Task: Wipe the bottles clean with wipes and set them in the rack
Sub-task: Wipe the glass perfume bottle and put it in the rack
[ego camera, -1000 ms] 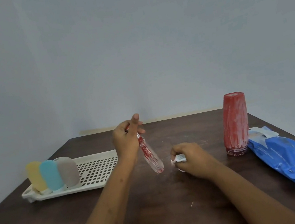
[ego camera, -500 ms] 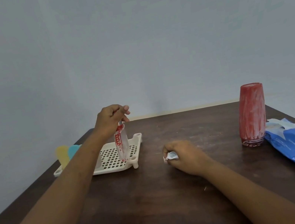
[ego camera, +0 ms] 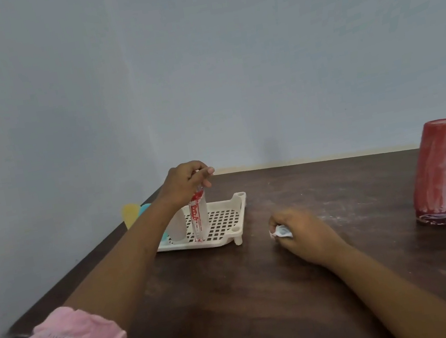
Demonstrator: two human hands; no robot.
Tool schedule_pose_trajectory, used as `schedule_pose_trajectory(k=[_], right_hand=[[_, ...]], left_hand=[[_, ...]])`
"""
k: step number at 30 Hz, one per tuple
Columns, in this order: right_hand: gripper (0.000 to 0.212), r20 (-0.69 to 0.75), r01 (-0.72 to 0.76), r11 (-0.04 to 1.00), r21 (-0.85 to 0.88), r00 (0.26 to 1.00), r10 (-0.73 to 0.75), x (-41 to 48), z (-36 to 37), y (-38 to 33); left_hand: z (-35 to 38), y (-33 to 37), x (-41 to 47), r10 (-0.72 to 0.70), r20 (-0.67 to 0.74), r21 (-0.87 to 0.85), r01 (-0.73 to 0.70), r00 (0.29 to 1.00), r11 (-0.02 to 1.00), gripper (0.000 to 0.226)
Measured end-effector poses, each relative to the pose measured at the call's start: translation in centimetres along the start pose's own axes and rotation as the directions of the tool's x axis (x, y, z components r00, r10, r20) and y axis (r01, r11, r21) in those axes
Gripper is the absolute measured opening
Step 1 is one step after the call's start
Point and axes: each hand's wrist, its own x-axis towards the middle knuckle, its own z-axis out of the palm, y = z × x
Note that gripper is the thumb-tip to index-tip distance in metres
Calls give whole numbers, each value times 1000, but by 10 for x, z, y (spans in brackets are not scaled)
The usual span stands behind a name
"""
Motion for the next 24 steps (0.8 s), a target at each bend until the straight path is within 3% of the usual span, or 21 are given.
schedule_pose_trajectory(k=[5, 9, 24], right_hand=[[5, -55, 45, 997, -61, 997, -48, 1, 4, -3], [9, -15, 74, 993, -92, 997, -76, -1, 5, -9], [11, -78, 16, 997, 81, 997, -9, -7, -1, -6]], left_hand=[[2, -13, 2, 11, -17, 3, -11, 1000, 1000, 23], [3, -19, 6, 9, -21, -4, -9, 1000, 1000, 23], [8, -22, 12, -27, 86, 144, 14, 996, 990, 26]])
